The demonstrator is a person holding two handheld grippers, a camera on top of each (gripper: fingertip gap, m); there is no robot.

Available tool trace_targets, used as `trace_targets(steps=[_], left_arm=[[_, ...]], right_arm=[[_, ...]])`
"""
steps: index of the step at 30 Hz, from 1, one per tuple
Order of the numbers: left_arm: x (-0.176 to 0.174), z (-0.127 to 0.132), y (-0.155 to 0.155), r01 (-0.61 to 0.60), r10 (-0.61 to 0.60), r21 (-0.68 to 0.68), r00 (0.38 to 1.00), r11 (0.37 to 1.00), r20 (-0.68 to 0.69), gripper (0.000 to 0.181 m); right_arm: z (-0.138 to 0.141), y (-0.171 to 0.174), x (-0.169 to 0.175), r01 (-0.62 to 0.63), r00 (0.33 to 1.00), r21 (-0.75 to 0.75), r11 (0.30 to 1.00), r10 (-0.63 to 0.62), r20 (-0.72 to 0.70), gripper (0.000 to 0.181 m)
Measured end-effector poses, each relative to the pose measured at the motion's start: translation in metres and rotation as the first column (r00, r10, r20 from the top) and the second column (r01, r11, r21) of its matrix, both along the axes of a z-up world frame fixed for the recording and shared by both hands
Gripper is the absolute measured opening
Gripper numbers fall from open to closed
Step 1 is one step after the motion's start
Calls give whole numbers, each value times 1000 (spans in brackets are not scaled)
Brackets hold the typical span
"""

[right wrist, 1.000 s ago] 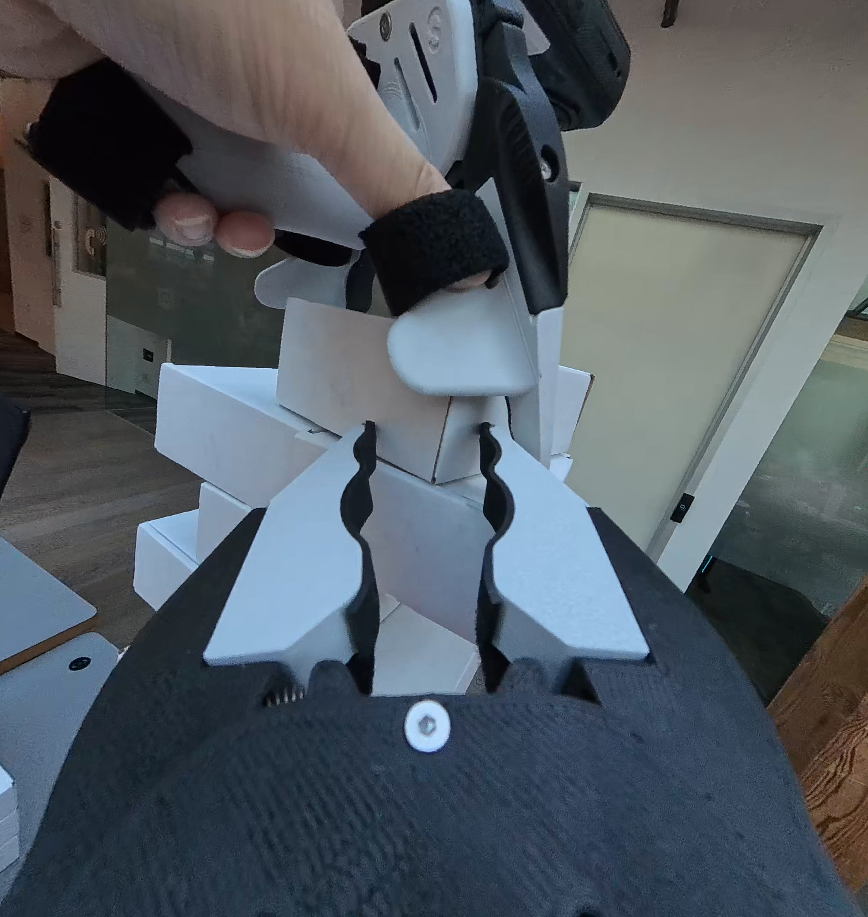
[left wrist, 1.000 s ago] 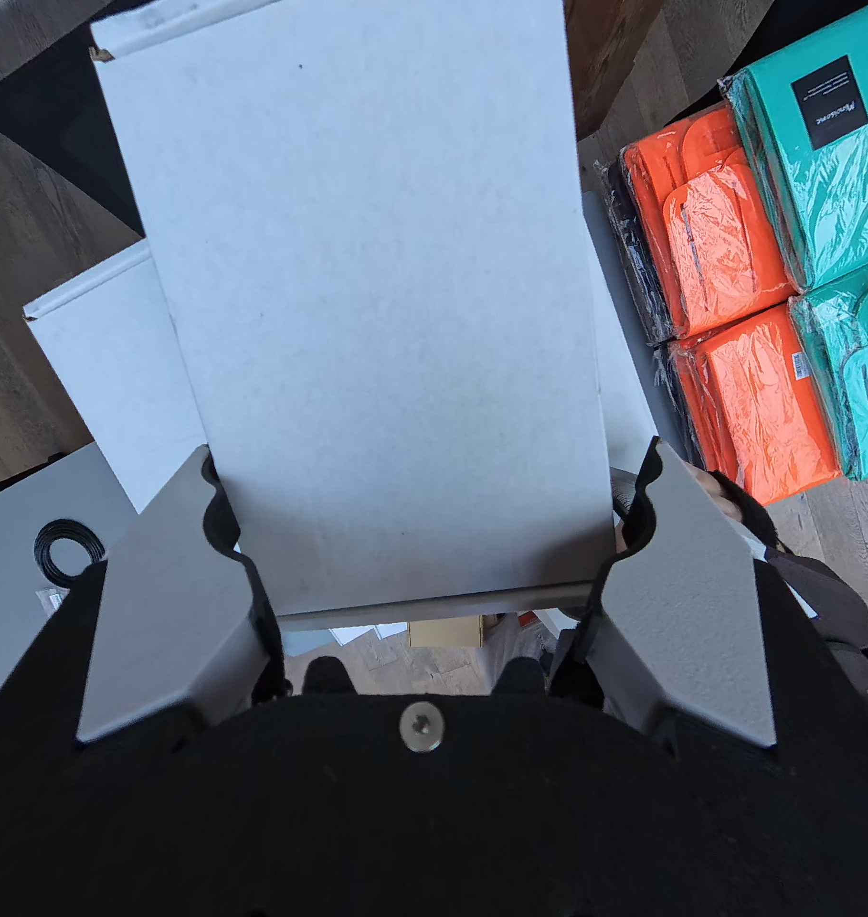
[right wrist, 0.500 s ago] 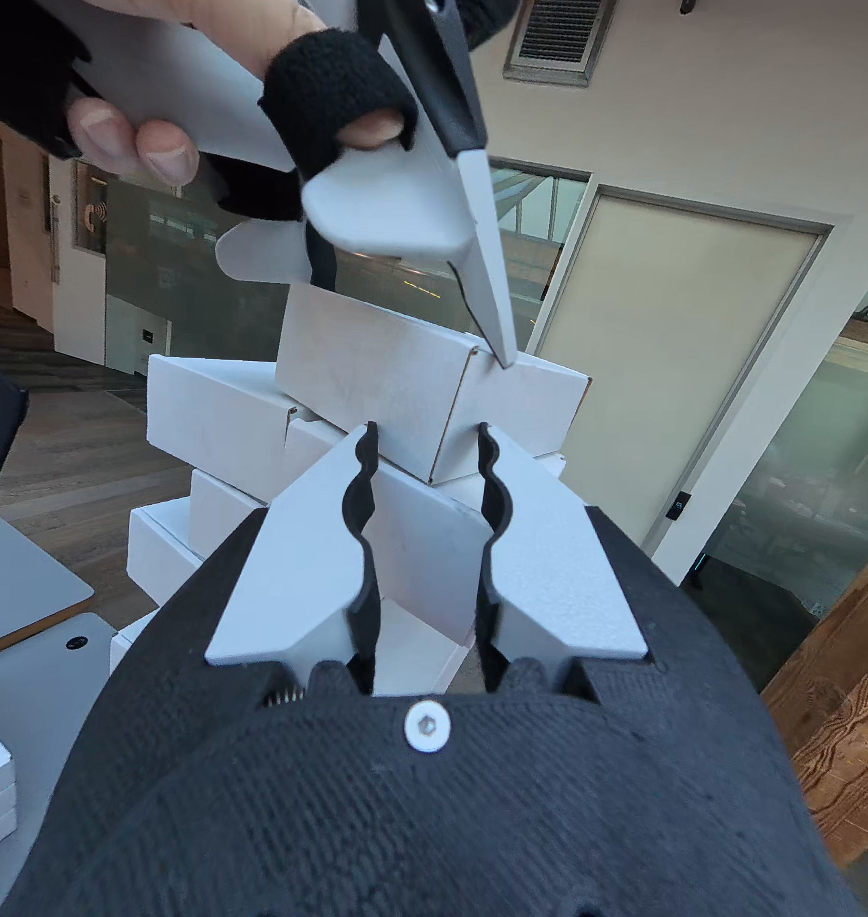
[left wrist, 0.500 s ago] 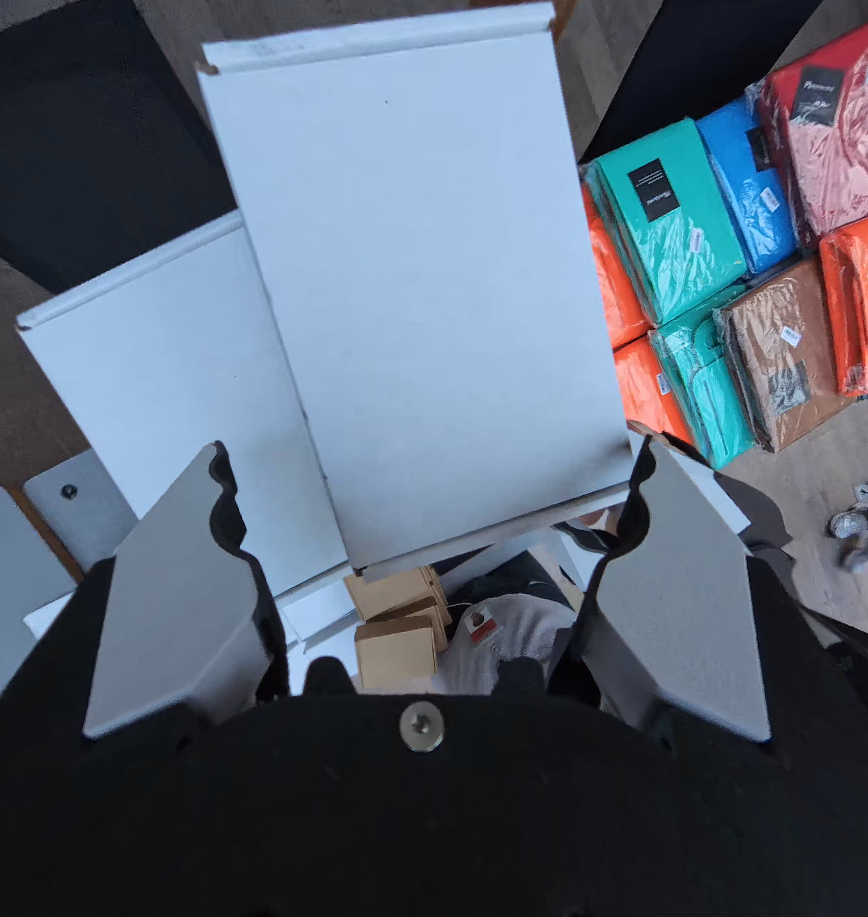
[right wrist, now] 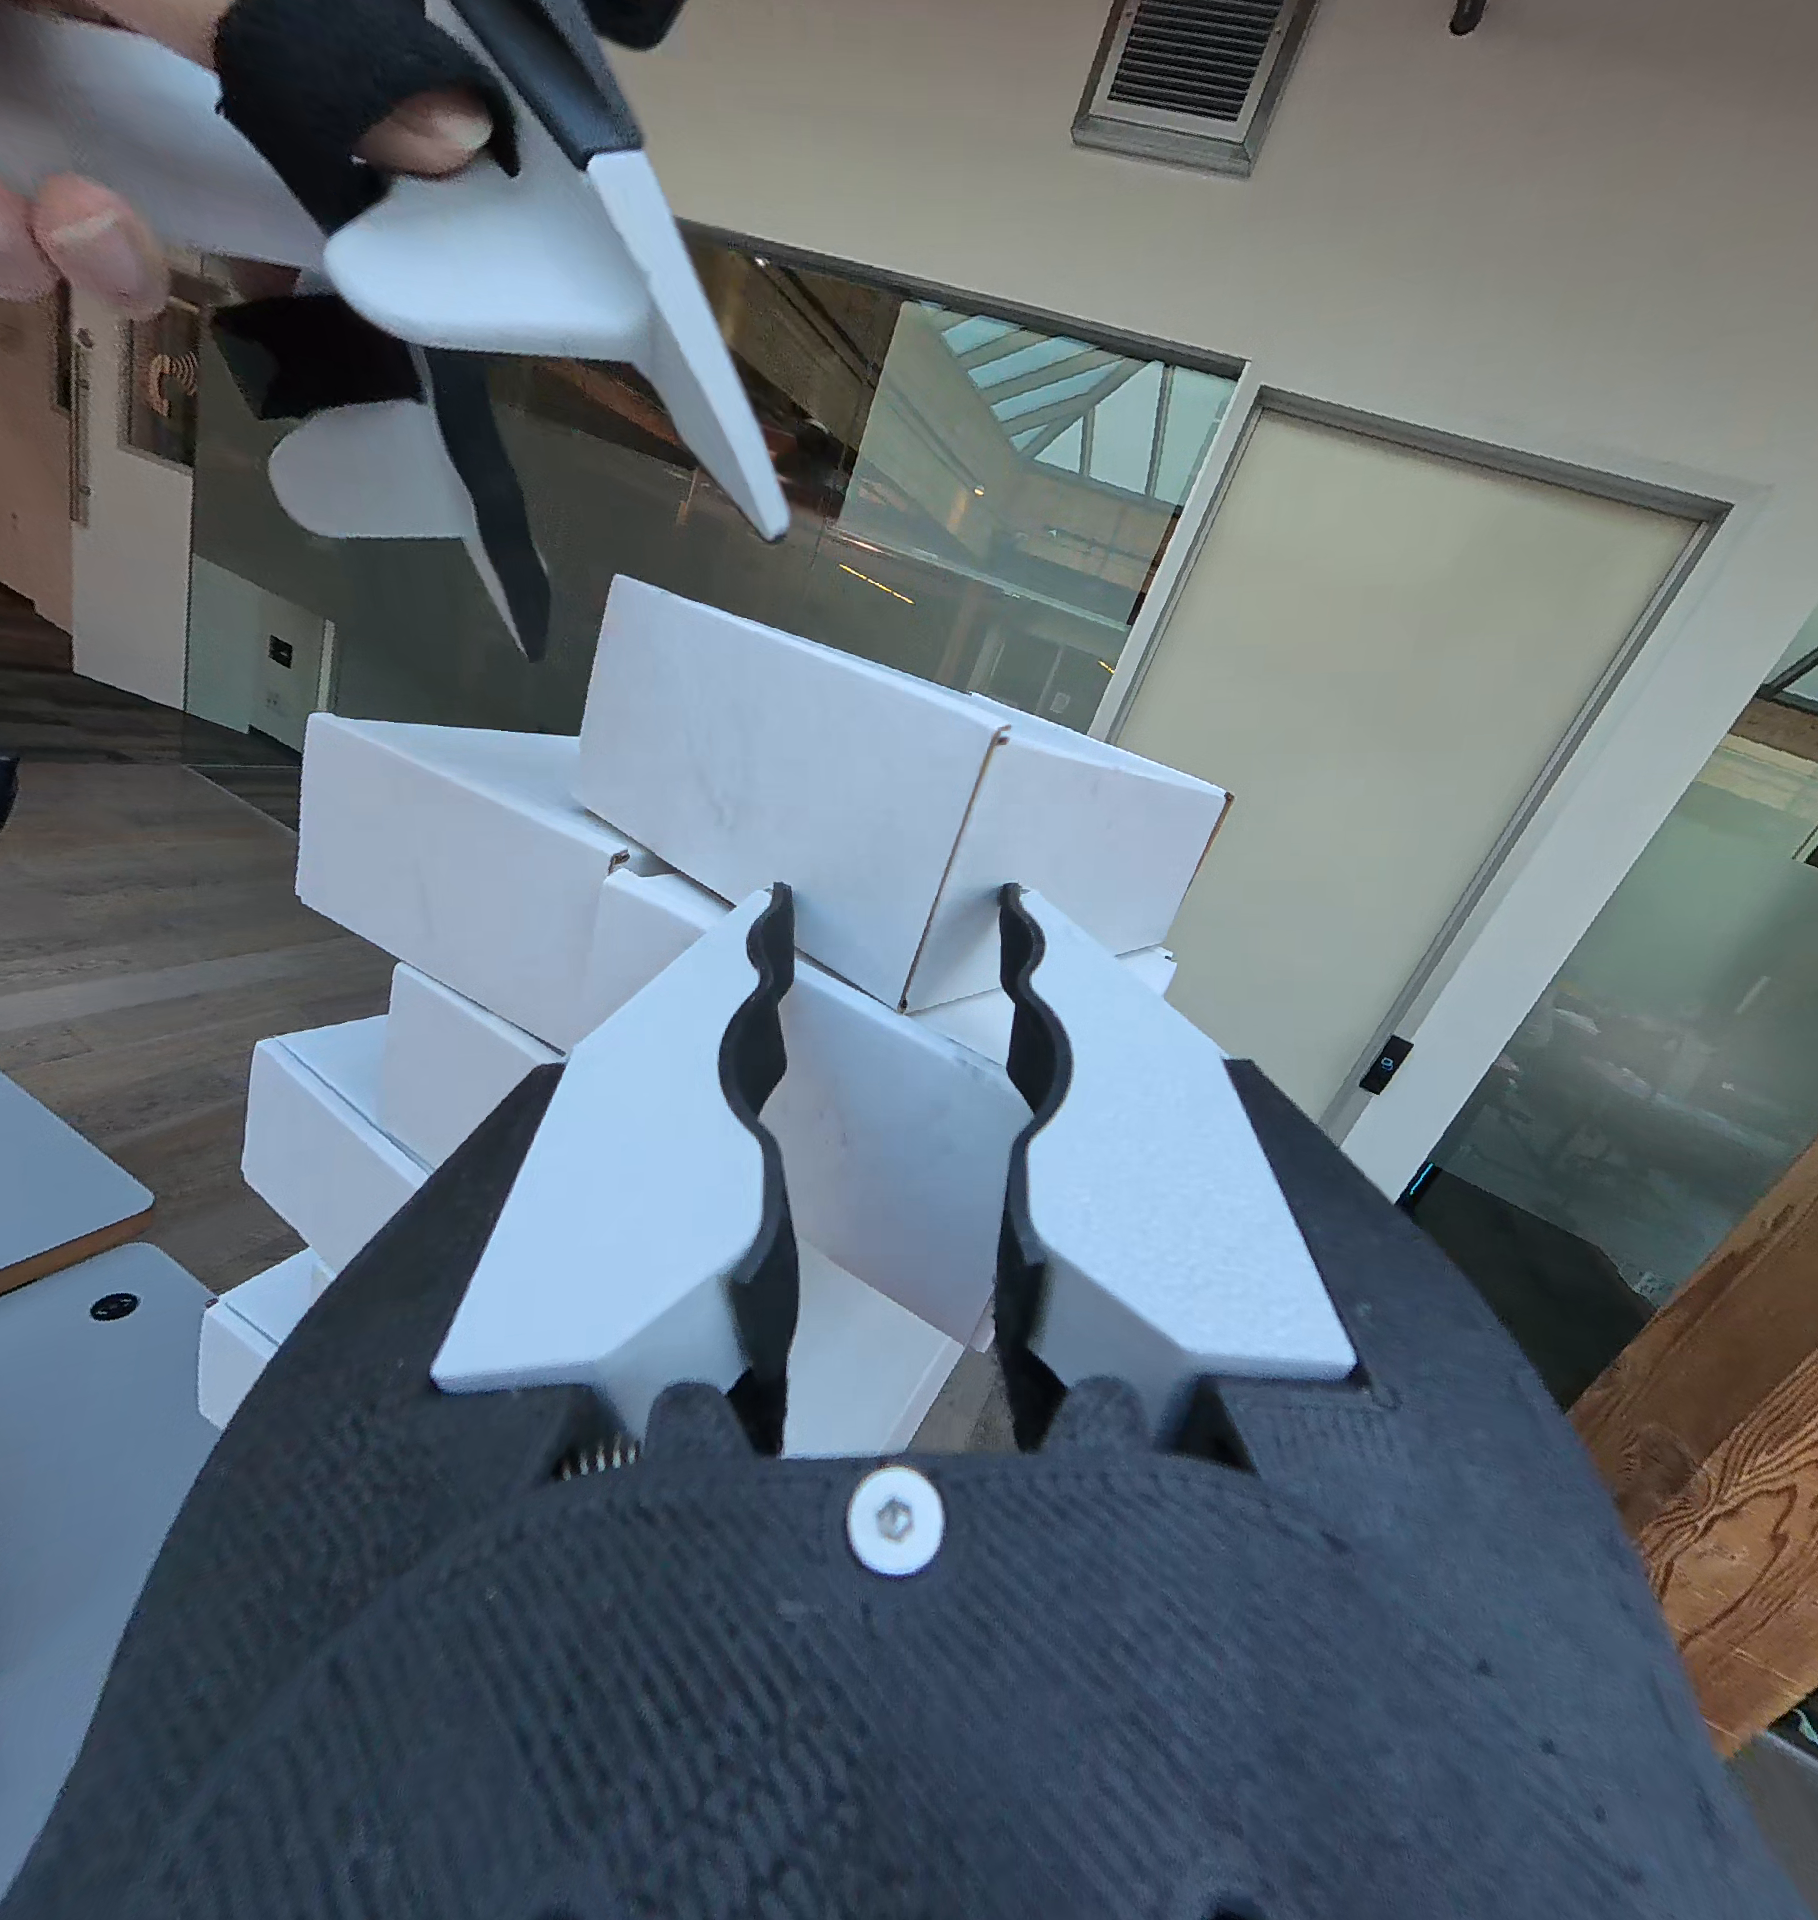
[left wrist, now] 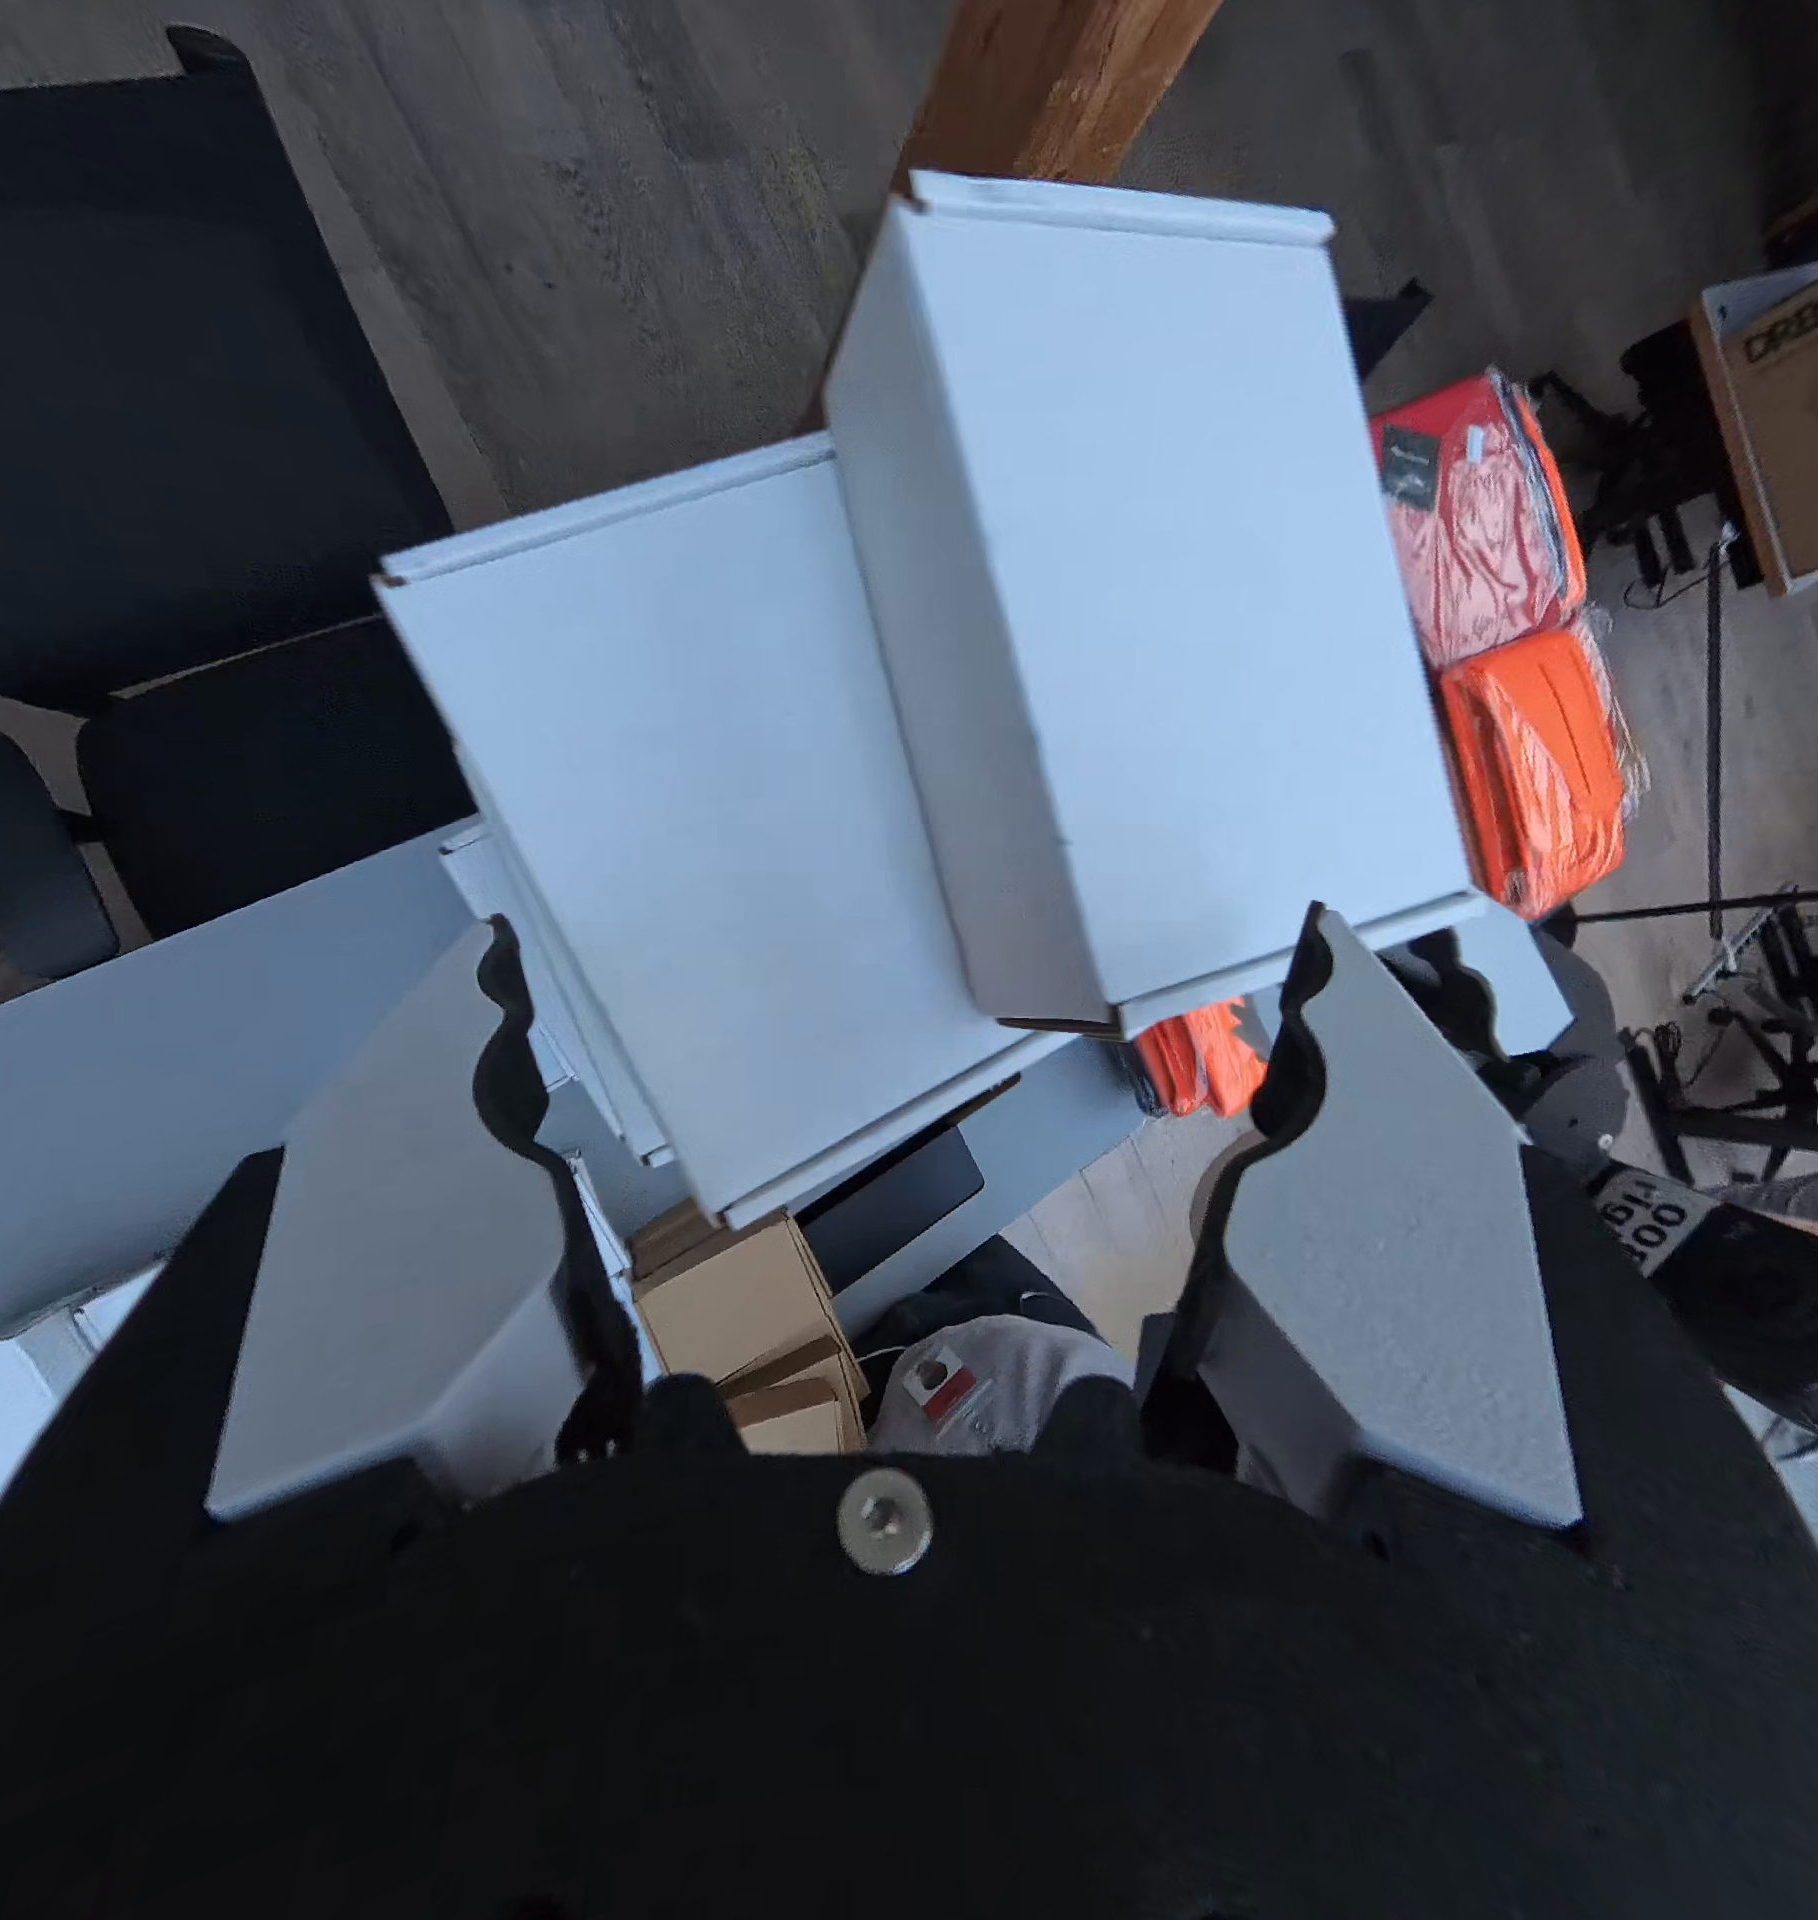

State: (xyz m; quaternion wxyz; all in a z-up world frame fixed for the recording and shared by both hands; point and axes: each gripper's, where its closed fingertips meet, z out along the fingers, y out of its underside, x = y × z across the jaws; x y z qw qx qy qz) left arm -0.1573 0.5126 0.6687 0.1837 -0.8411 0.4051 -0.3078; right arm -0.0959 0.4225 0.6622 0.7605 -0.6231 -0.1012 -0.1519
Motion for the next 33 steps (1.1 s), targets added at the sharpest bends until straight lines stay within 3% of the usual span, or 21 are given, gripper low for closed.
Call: trace_targets(steps=[3,5,12,20,25,30,33], left_arm=[[-18,-20,25,-60,61,-59,998,996,4,157],[-19,-32,28,-45,49,-126,998,991,31,158],[10,-29,13,49,4,-265,981,963,195,158],[20,-38,5,45,-26,-218,996,975,89,157],[22,-39,0,60,-45,-230,997,971,69,157],[24,-41,-5,70,-58,-239,997,969,54,158],[25,-41,-4,66,-53,-240,997,968,63,158]], right_arm=[[0,-1,0,0,1000,-6,1000,0,7,39],[0,-1,-1,2,1000,-9,1000,-1,14,38],[-1,-1,-2,1,999,-19,1000,0,34,38],[-2,-2,4,3,999,-23,1000,-2,38,38],[-1,-8,6,-62,998,-12,998,62,-12,38],[12,-22,6,-194,971,44,980,198,-136,56],[34,-43,42,-178,934,135,975,211,-288,55]])
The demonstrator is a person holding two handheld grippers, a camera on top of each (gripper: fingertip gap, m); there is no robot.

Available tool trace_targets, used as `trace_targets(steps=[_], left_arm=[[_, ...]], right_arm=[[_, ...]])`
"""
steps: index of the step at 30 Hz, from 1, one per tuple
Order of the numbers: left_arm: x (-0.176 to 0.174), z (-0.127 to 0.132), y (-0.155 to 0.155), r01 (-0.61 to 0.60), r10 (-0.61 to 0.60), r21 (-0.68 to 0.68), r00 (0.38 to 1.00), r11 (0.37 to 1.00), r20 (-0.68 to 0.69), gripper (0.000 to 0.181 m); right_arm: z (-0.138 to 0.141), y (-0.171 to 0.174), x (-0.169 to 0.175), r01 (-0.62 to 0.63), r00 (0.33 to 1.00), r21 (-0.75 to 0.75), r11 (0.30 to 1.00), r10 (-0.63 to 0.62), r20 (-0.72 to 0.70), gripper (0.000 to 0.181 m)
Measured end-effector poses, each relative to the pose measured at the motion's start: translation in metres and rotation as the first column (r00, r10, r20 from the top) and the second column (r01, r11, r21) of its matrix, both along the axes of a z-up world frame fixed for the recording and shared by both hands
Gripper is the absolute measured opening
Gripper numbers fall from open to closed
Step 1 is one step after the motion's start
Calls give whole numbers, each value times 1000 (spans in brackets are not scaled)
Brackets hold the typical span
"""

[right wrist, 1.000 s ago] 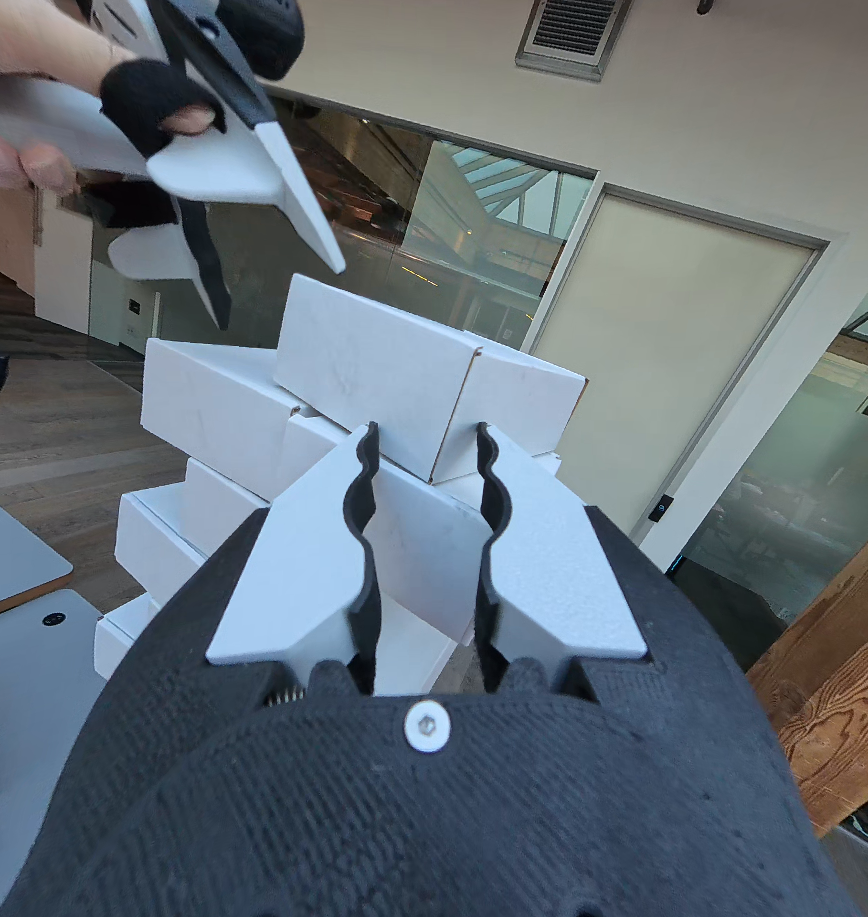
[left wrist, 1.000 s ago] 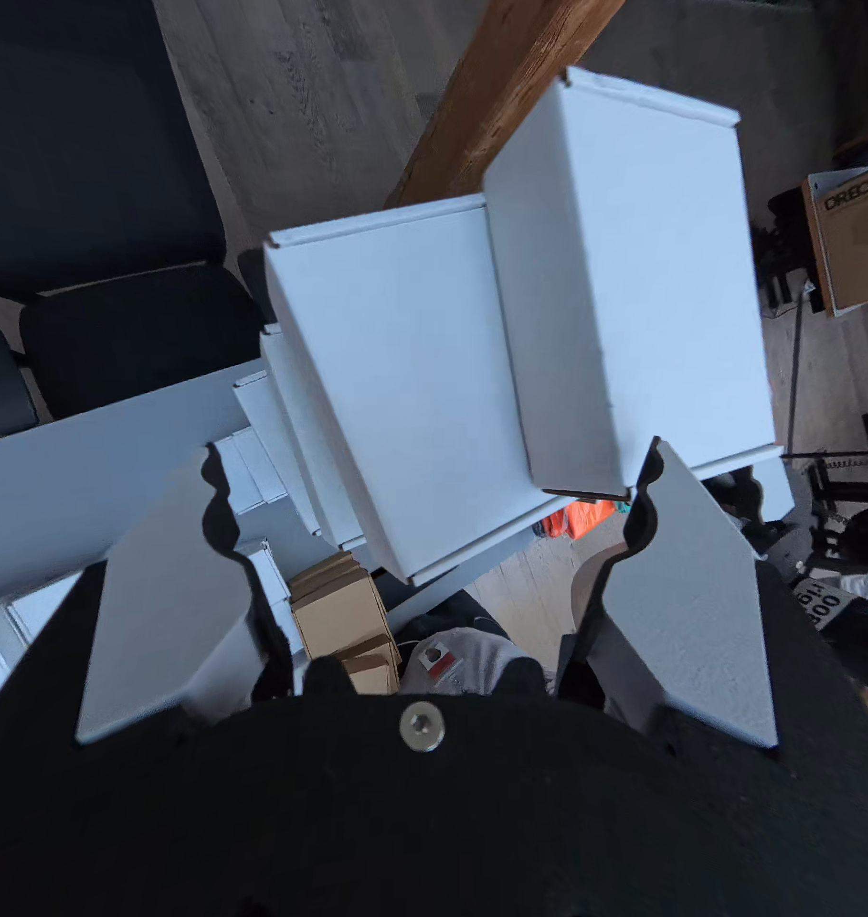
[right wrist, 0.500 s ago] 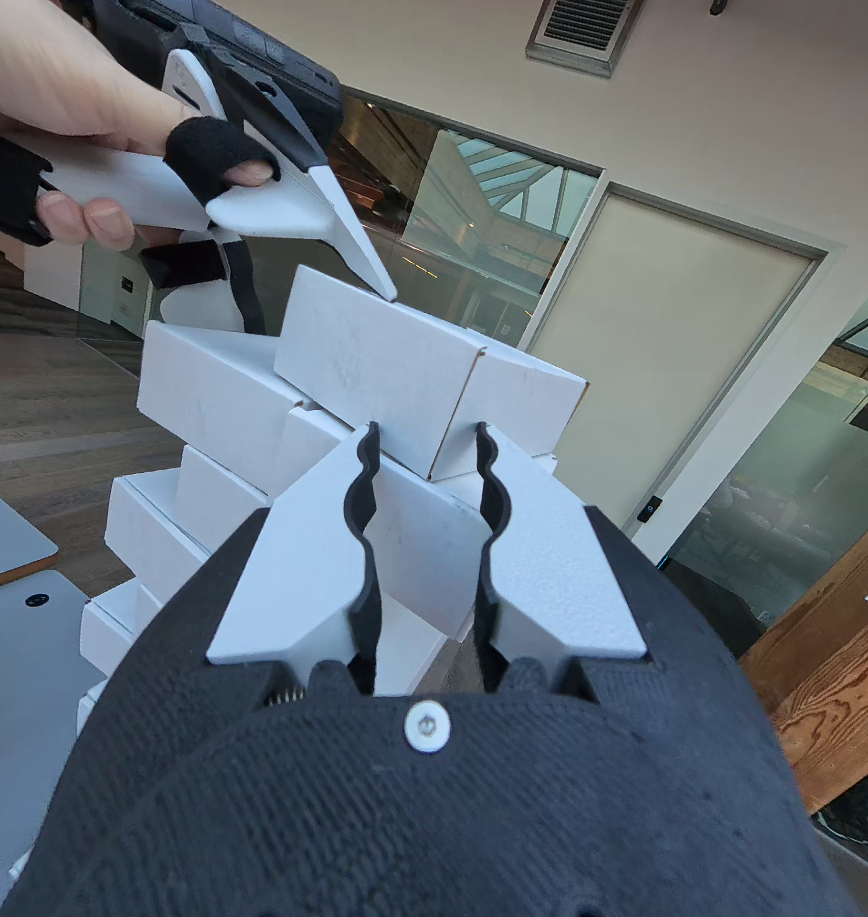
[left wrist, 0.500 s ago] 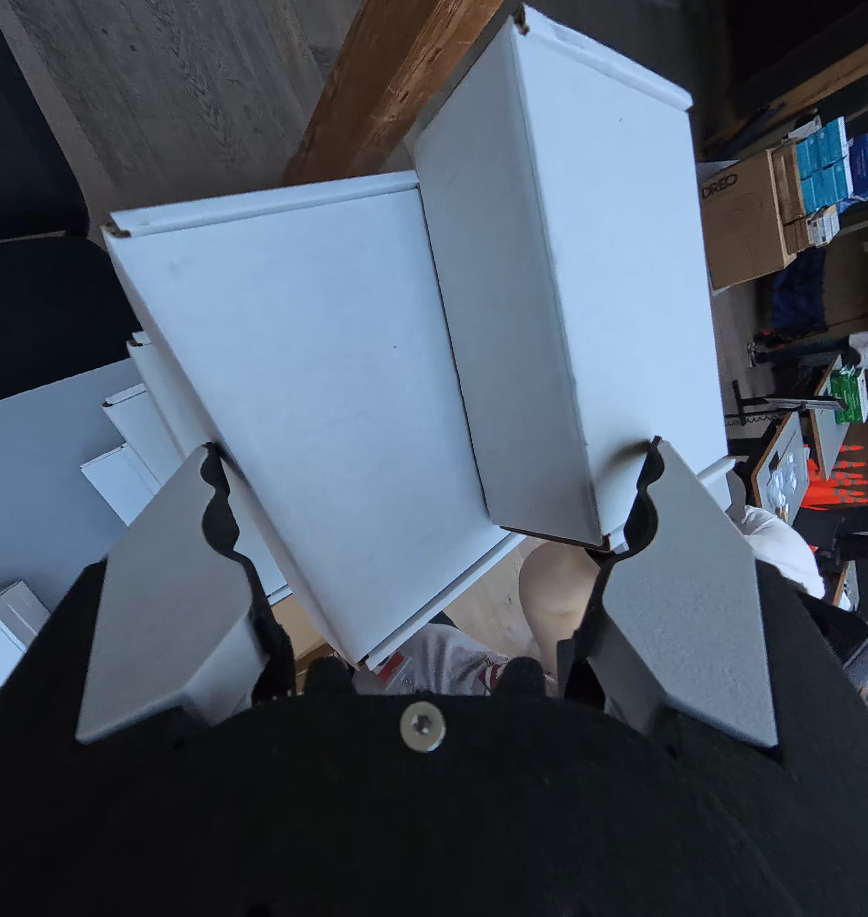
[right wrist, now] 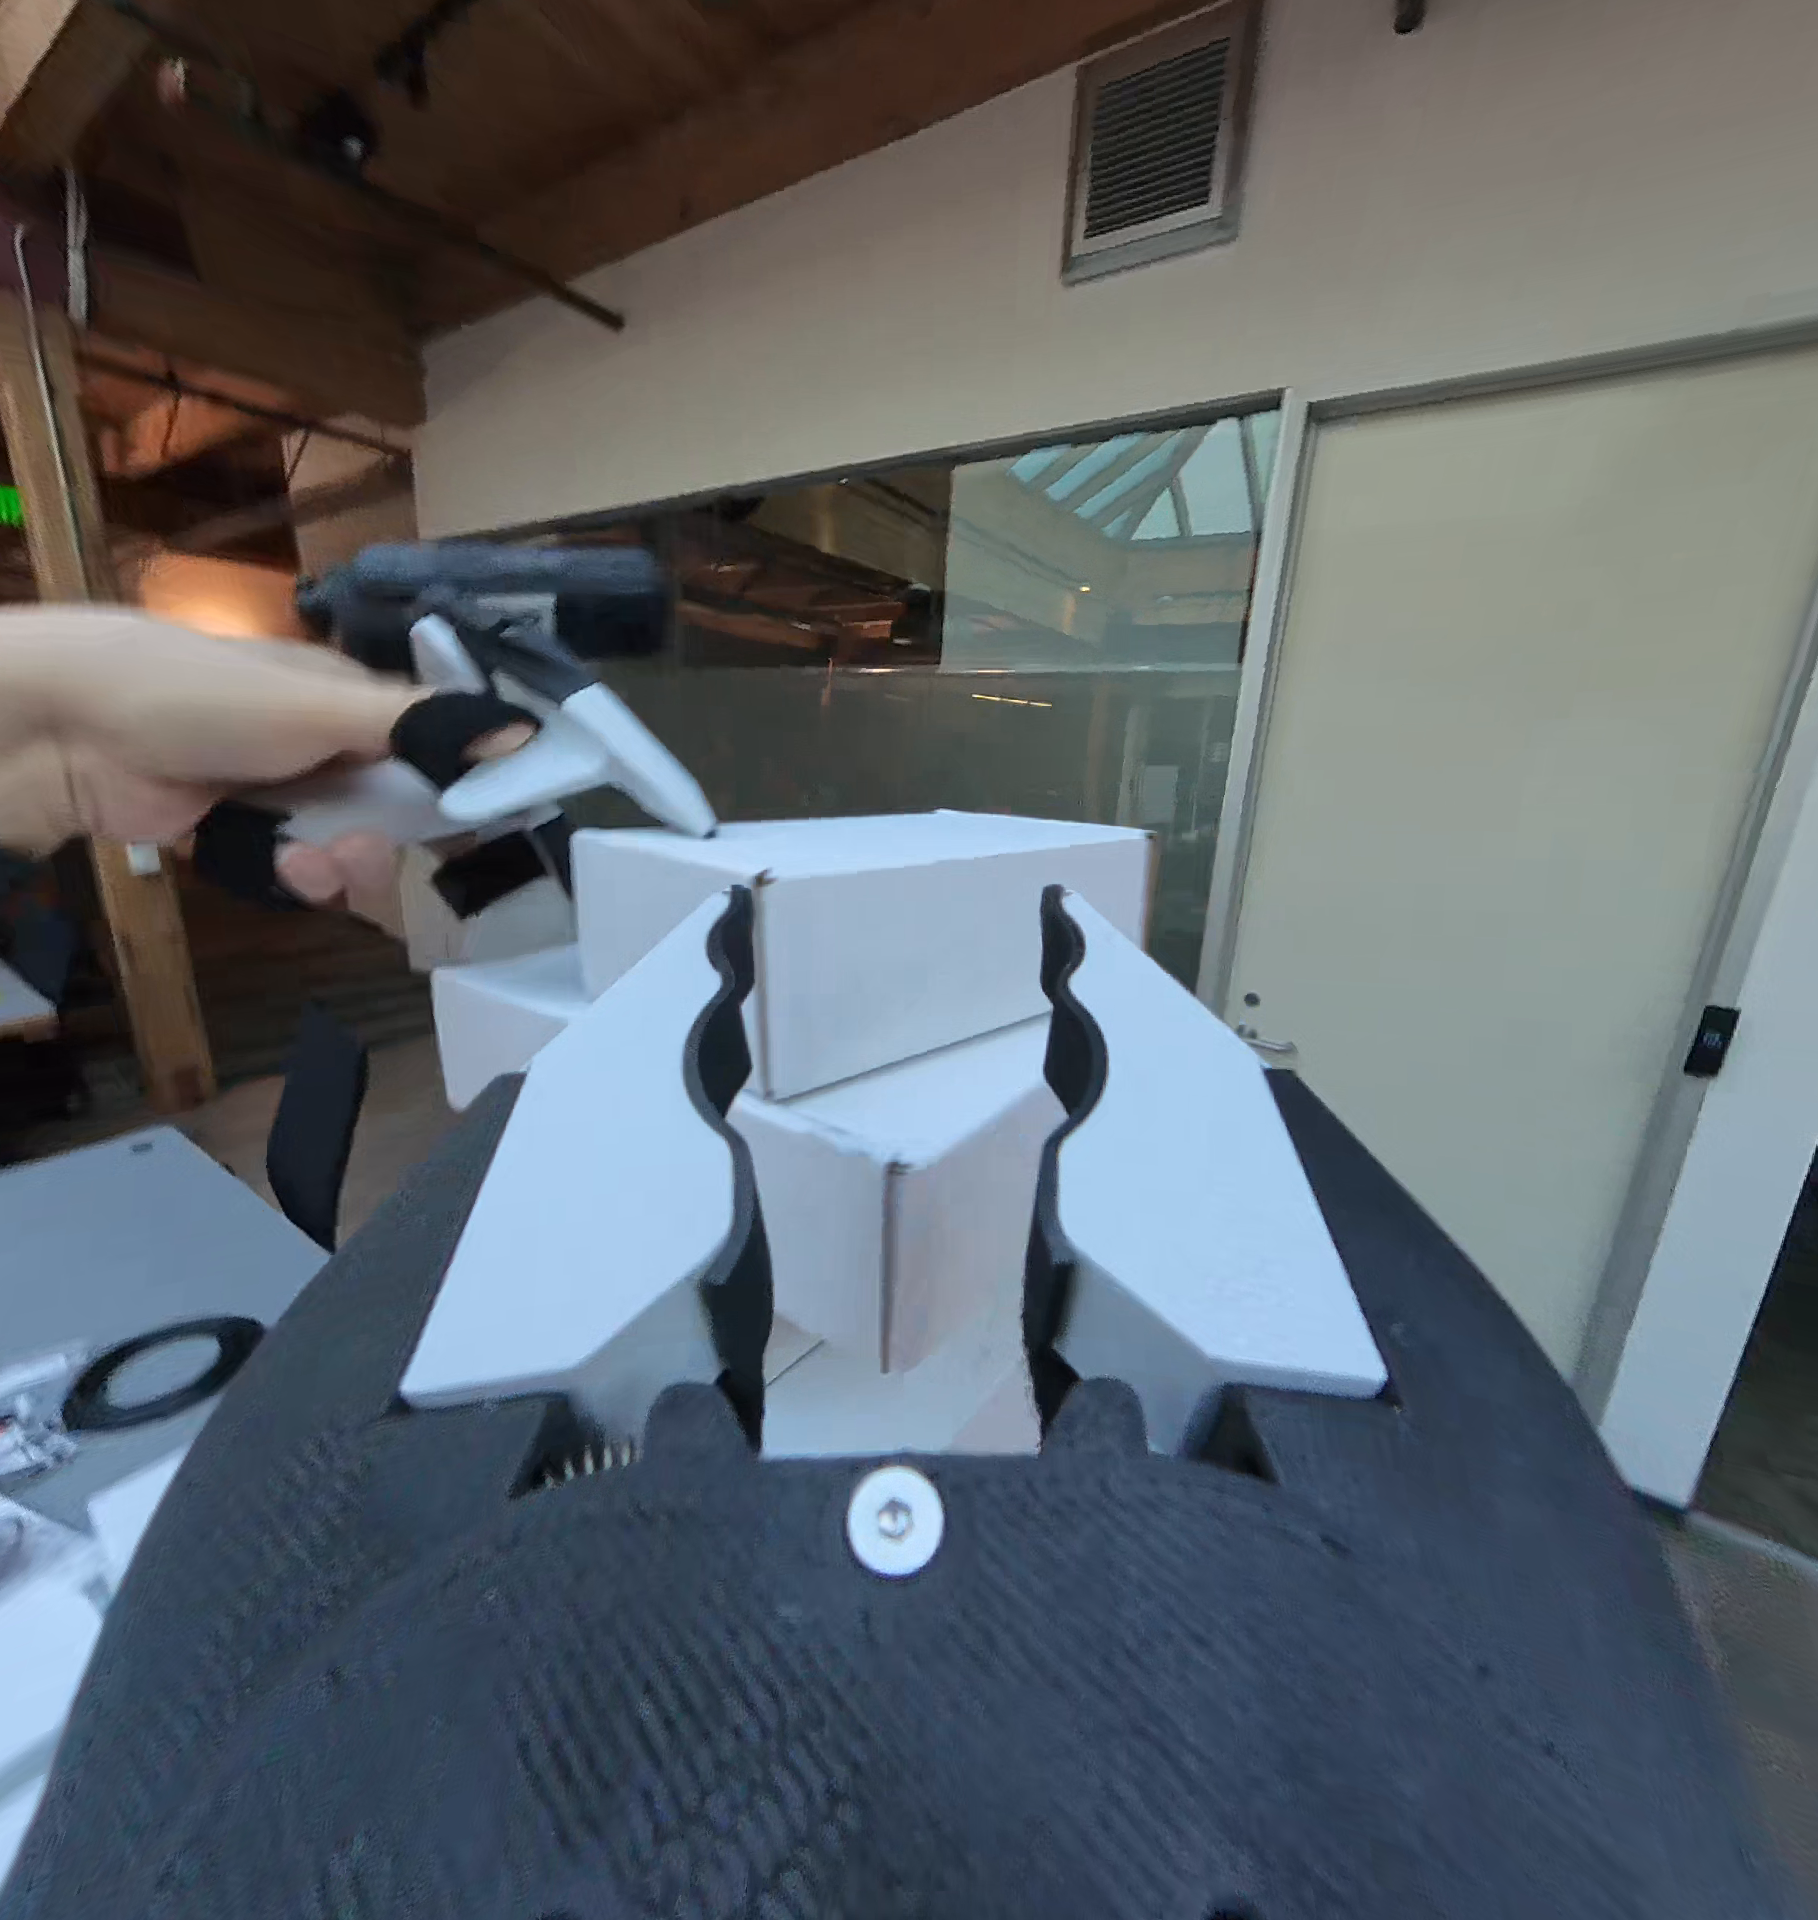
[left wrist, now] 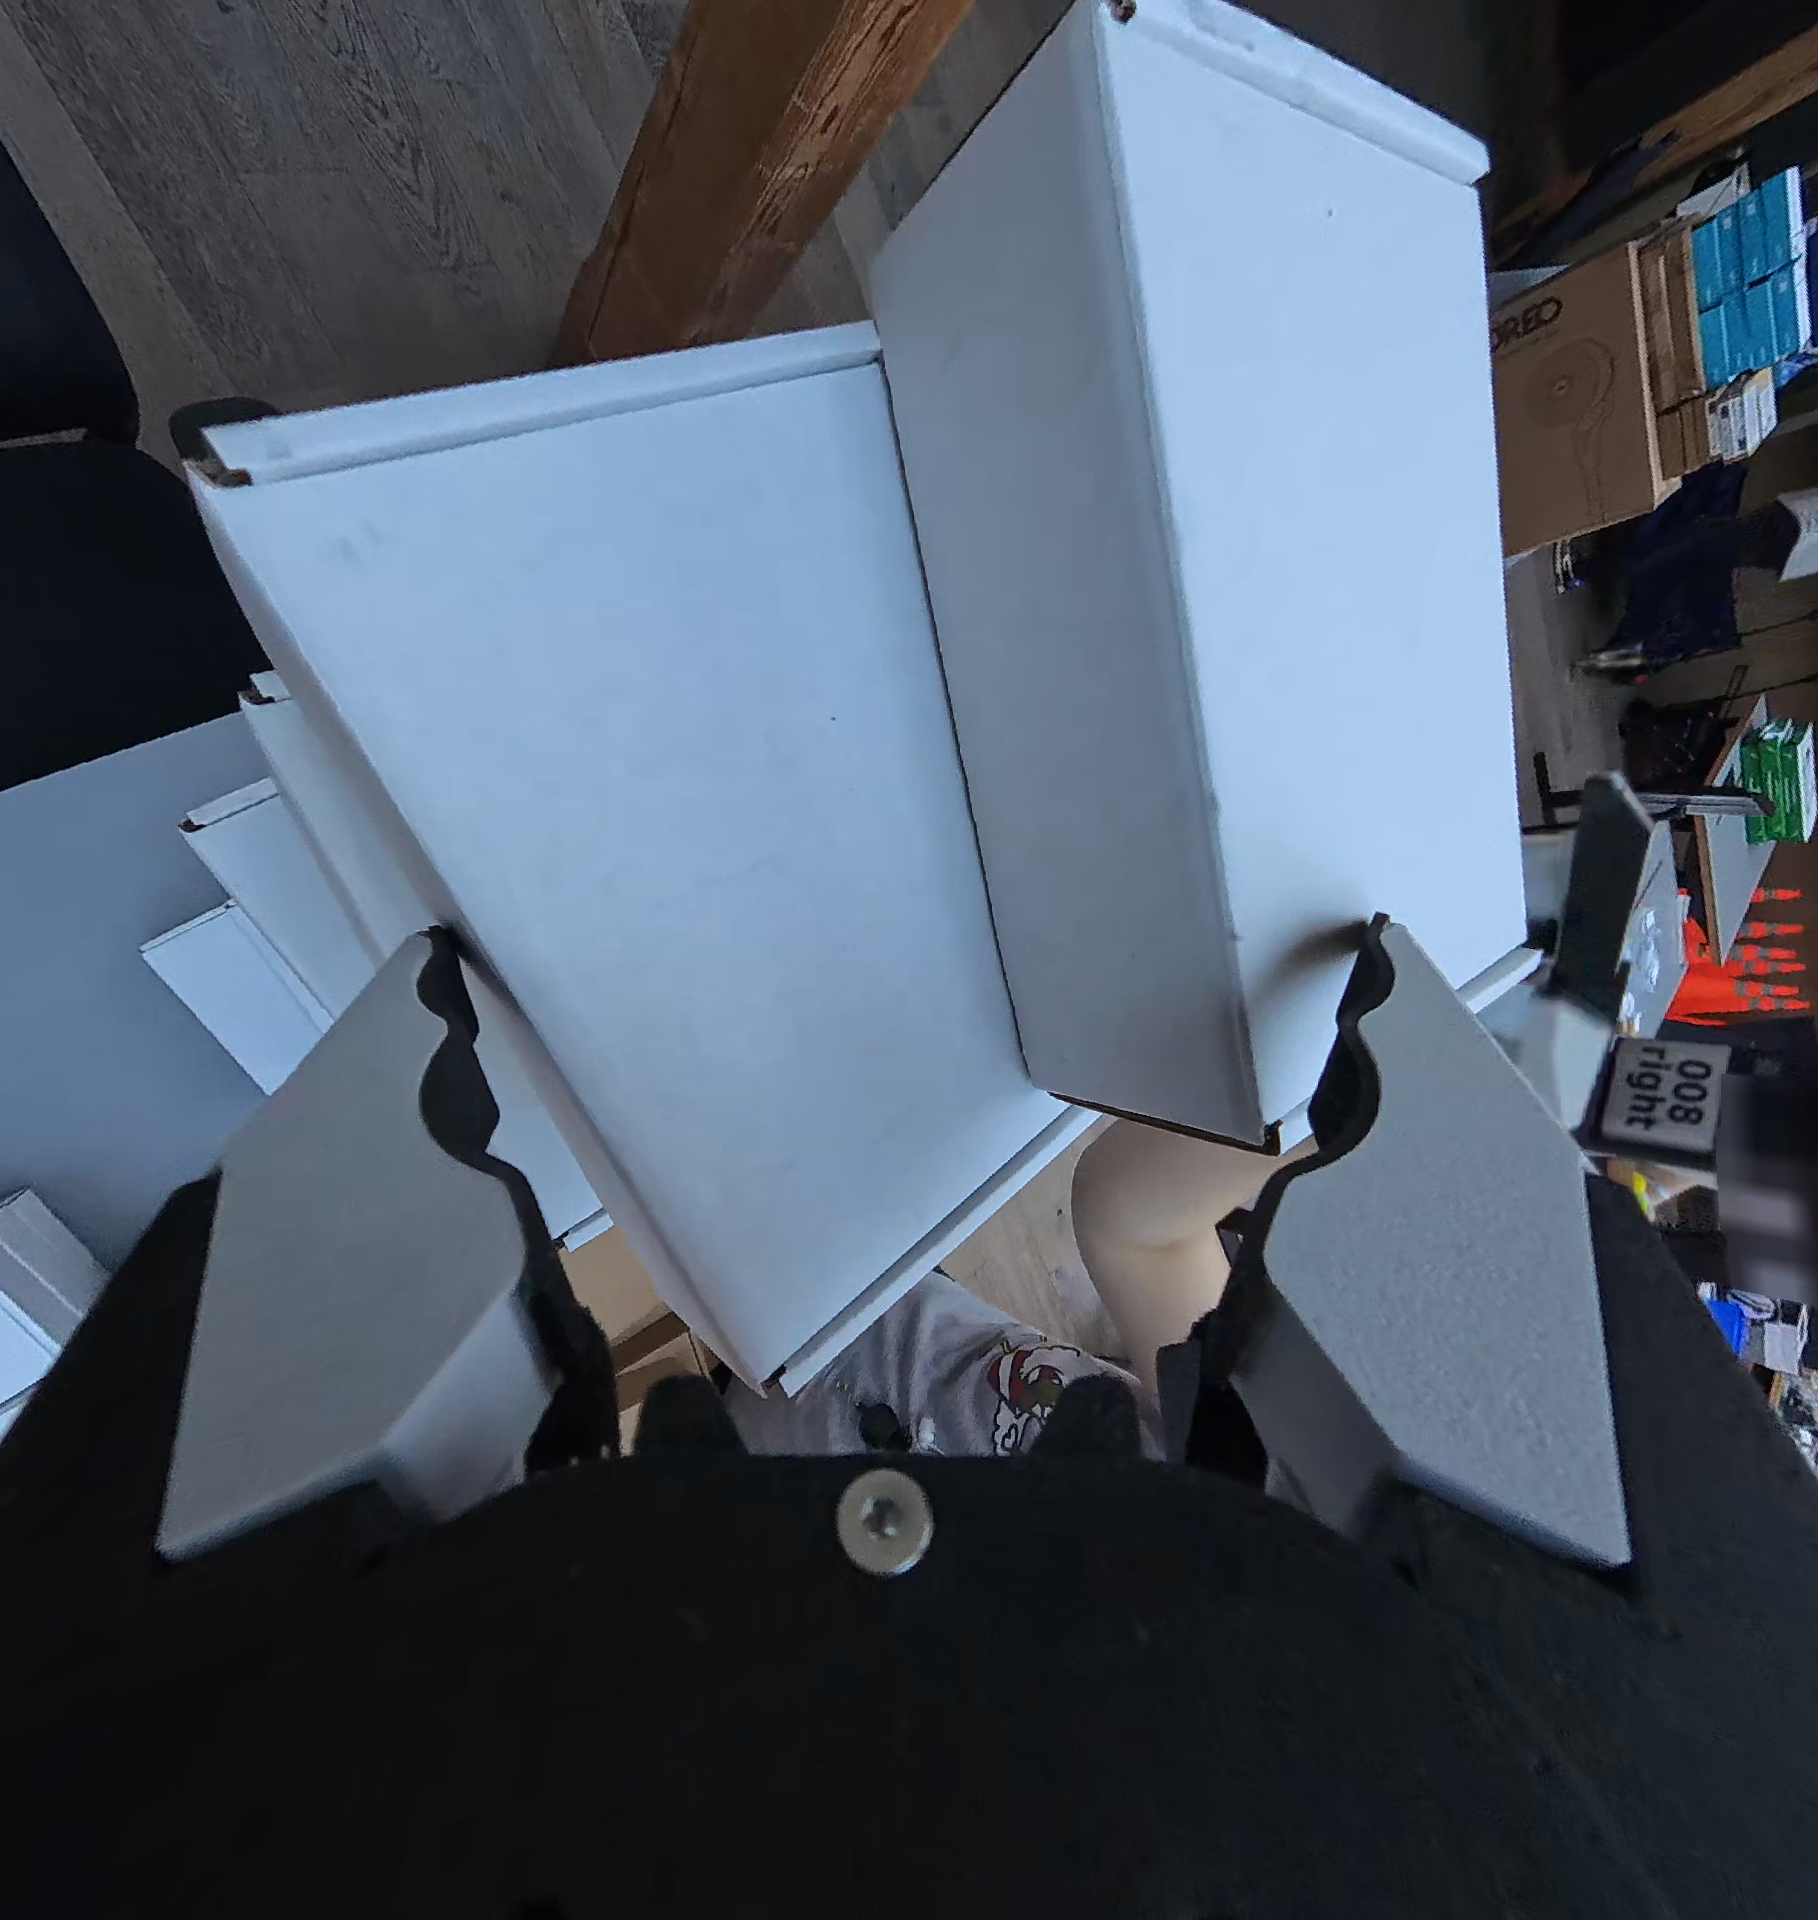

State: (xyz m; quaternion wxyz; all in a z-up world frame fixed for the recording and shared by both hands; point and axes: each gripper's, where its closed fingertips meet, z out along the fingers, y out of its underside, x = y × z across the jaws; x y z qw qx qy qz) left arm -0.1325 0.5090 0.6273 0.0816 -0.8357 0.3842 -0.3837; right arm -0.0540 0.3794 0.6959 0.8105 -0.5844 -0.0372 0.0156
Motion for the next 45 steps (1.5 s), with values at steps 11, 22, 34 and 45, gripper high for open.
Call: trace_targets(steps=[11,22,34,45], left_arm=[[-4,-1,1,-7,7,-17,1000,1000,13,158],[1,2,-2,-6,6,11,1000,1000,1,158],[2,-1,-2,-8,10,-36,999,999,42,158],[4,-1,1,-30,33,-48,997,998,65,158]], right_arm=[[-28,56,97,-82,991,-275,958,48,-128,0],[-31,120,33,-44,989,-528,848,111,96,0],[-34,85,26,-110,990,-495,862,137,19,0],[-32,79,-6,-22,988,-568,823,103,112,0]])
